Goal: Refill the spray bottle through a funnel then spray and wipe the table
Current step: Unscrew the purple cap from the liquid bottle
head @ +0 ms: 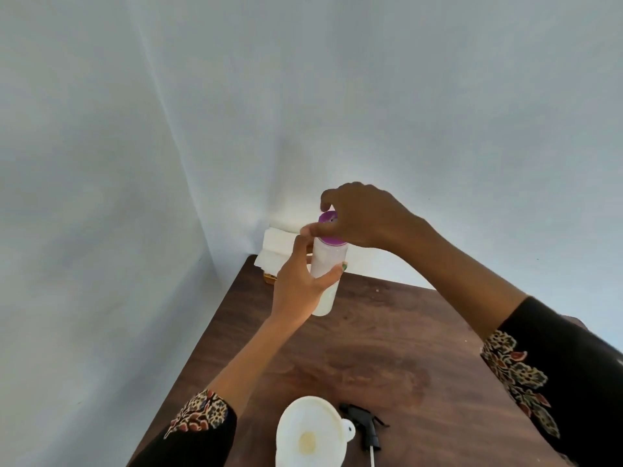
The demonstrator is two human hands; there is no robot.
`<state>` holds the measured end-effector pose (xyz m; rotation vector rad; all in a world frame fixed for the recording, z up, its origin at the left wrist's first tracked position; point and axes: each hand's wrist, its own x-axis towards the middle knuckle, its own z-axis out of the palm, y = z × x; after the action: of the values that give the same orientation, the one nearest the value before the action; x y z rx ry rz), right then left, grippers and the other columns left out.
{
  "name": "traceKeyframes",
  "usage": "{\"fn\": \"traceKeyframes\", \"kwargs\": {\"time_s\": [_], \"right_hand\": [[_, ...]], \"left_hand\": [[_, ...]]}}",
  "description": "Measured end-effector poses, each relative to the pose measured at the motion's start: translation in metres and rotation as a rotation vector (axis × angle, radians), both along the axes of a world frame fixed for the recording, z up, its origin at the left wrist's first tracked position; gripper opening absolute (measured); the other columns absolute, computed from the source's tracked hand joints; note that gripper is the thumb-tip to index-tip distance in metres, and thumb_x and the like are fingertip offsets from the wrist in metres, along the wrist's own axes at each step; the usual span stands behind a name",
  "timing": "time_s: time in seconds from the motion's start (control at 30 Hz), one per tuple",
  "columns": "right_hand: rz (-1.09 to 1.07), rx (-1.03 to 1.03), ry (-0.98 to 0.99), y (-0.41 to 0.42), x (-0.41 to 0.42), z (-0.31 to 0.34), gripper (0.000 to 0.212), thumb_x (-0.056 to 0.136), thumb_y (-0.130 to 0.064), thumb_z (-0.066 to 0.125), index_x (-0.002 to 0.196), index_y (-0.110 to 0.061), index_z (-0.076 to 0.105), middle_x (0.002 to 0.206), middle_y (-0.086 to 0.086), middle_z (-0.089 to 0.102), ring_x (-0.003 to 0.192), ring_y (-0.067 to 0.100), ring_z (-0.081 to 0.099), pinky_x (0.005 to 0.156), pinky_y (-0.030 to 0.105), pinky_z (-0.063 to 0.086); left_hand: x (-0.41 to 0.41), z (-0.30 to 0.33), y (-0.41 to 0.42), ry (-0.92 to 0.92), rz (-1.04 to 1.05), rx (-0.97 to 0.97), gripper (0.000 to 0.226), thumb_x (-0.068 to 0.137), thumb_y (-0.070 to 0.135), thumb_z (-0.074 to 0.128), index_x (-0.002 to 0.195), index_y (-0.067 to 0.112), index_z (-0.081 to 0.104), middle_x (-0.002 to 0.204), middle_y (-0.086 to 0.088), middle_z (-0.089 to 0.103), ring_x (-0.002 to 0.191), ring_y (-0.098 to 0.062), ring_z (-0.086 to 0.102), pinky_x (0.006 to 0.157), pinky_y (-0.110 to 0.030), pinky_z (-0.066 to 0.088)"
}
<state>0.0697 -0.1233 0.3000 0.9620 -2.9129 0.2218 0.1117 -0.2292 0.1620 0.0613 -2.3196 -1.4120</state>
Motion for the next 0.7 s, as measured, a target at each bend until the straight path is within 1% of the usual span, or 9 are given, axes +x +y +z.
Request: {"fn": "traceKeyframes", "kwargs": {"time_s": [0.1, 0.23, 0.3, 0.43, 0.5, 0.57, 0.63, 0.67, 0.7], "right_hand": [[0.056, -0.027, 0.086, -0.006, 0.022, 0.02, 0.044, 0.084, -0.049, 0.06, 0.098, -0.008, 0.059, 0.093, 0.007, 0.064, 0.082, 0.023, 0.059, 0.066, 0.03, 0.043], [0.169, -0.073, -0.116, -0.001, 0.044, 0.042, 0.033, 0.082, -0.032, 0.068, 0.106, -0.013, 0.055, 0.085, -0.003, 0.052, 0.079, 0.019, 0.053, 0.055, 0.022, 0.041], [0.223, -0.036, -0.161, 0.002, 0.053, 0.047, 0.032, 0.081, -0.024, 0.069, 0.109, -0.018, 0.055, 0.094, -0.003, 0.052, 0.083, 0.017, 0.051, 0.059, 0.021, 0.043], [0.322, -0.047, -0.244, 0.01, 0.067, 0.053, 0.033, 0.076, -0.004, 0.068, 0.105, -0.02, 0.064, 0.111, -0.004, 0.056, 0.098, 0.015, 0.053, 0.076, 0.026, 0.051], [0.335, -0.095, -0.32, 0.014, 0.075, 0.059, 0.038, 0.075, -0.011, 0.073, 0.108, -0.027, 0.063, 0.119, -0.008, 0.054, 0.107, 0.011, 0.052, 0.083, 0.023, 0.05], [0.266, -0.109, -0.269, 0.014, 0.079, 0.061, 0.05, 0.076, -0.039, 0.075, 0.122, -0.032, 0.055, 0.126, -0.009, 0.049, 0.109, 0.008, 0.049, 0.088, 0.022, 0.045], [0.152, -0.059, -0.068, 0.011, 0.083, 0.059, 0.052, 0.082, -0.06, 0.056, 0.121, -0.026, 0.056, 0.12, -0.003, 0.055, 0.105, 0.013, 0.051, 0.087, 0.029, 0.044], [0.124, -0.032, 0.008, 0.008, 0.087, 0.057, 0.053, 0.086, -0.063, 0.044, 0.112, -0.02, 0.061, 0.11, 0.0, 0.061, 0.098, 0.017, 0.054, 0.082, 0.031, 0.044], [0.133, -0.031, 0.021, 0.006, 0.093, 0.056, 0.058, 0.09, -0.062, 0.036, 0.101, -0.013, 0.065, 0.1, 0.002, 0.064, 0.091, 0.02, 0.058, 0.077, 0.033, 0.045]], "left_hand": [[0.017, 0.021, -0.007, -0.017, -0.043, -0.011, 0.058, 0.076, 0.039, 0.071, 0.124, 0.024, 0.042, 0.115, 0.01, 0.057, 0.099, -0.009, 0.056, 0.085, -0.021, 0.048], [0.038, 0.035, -0.017, -0.036, -0.109, -0.007, 0.053, 0.08, 0.035, 0.068, 0.124, 0.022, 0.042, 0.112, 0.014, 0.051, 0.1, -0.008, 0.052, 0.083, -0.02, 0.044], [0.049, 0.038, -0.019, -0.043, -0.135, 0.001, 0.049, 0.08, 0.034, 0.068, 0.121, 0.026, 0.041, 0.114, 0.013, 0.052, 0.101, -0.008, 0.052, 0.083, -0.019, 0.043], [0.064, 0.041, -0.019, -0.069, -0.188, 0.023, 0.046, 0.08, 0.033, 0.068, 0.114, 0.036, 0.037, 0.113, 0.015, 0.051, 0.103, -0.008, 0.053, 0.081, -0.017, 0.043], [0.068, 0.045, -0.018, -0.063, -0.196, 0.023, 0.047, 0.08, 0.033, 0.068, 0.115, 0.037, 0.036, 0.111, 0.016, 0.051, 0.103, -0.009, 0.054, 0.078, -0.015, 0.043], [0.069, 0.049, -0.017, -0.047, -0.197, 0.006, 0.048, 0.08, 0.033, 0.068, 0.116, 0.036, 0.037, 0.111, 0.016, 0.051, 0.102, -0.009, 0.054, 0.075, -0.012, 0.043], [0.072, 0.053, -0.016, -0.041, -0.196, -0.005, 0.05, 0.081, 0.032, 0.067, 0.122, 0.03, 0.039, 0.112, 0.016, 0.05, 0.101, -0.008, 0.053, 0.08, -0.016, 0.044], [0.073, 0.054, -0.015, -0.046, -0.193, -0.013, 0.052, 0.082, 0.032, 0.066, 0.125, 0.026, 0.04, 0.113, 0.015, 0.049, 0.101, -0.007, 0.052, 0.082, -0.018, 0.043], [0.075, 0.055, -0.014, -0.049, -0.19, -0.022, 0.053, 0.082, 0.033, 0.066, 0.127, 0.024, 0.04, 0.113, 0.015, 0.048, 0.101, -0.007, 0.05, 0.084, -0.019, 0.042]]}}
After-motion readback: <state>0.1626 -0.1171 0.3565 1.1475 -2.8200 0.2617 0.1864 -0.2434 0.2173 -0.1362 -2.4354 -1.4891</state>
